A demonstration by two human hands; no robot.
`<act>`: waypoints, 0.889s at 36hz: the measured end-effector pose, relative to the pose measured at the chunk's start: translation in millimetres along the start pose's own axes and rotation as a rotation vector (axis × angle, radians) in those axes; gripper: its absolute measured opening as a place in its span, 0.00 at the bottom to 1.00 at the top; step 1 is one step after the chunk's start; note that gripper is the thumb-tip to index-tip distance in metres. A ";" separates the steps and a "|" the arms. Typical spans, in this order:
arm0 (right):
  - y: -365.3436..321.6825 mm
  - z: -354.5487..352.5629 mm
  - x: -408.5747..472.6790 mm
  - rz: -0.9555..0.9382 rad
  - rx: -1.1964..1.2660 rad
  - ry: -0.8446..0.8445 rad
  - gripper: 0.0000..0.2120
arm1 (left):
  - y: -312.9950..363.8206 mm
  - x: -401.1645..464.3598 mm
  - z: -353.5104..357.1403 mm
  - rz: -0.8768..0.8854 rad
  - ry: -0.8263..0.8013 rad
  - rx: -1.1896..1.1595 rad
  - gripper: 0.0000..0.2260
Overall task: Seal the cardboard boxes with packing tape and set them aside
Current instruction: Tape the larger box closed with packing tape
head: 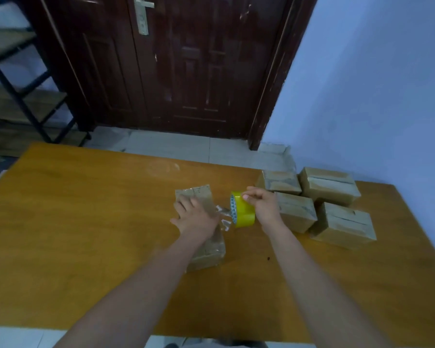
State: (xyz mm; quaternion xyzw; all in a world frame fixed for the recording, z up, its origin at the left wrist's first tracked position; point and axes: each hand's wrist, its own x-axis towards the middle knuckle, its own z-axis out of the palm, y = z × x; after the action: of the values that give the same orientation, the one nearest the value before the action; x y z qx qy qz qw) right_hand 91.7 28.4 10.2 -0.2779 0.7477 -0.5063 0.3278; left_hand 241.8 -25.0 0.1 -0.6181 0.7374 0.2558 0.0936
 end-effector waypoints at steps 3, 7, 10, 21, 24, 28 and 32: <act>-3.1 0.4 0.1 -0.016 -0.024 0.000 0.13 | 3.1 9.3 11.2 -0.046 -0.060 -0.011 0.50; -8.7 -3.4 0.4 -0.044 -0.060 -0.021 0.12 | 4.7 18.2 16.3 0.039 -0.066 0.072 0.52; -9.5 -9.6 -0.1 -0.039 -0.060 -0.017 0.09 | -3.5 26.9 8.8 0.238 -0.104 0.177 0.53; -4.6 -33.7 -6.7 0.017 0.028 0.042 0.06 | -25.3 39.1 3.4 0.755 -0.219 0.473 0.47; -6.6 -34.3 -10.8 0.017 0.061 0.053 0.10 | -28.9 38.3 2.2 0.841 -0.250 0.458 0.46; -12.0 -33.4 -15.5 -0.003 0.000 0.056 0.05 | -20.1 32.0 -3.3 0.863 -0.049 0.434 0.37; -19.4 -31.3 -17.5 -0.057 -0.061 0.055 0.04 | 11.7 20.8 -17.5 0.882 0.122 0.006 0.41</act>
State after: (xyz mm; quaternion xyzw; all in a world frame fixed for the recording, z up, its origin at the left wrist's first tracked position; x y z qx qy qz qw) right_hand 80.3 53.0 40.6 -0.2949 0.7633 -0.4999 0.2839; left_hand 229.1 -50.3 8.6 -0.2581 0.9355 0.2321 -0.0666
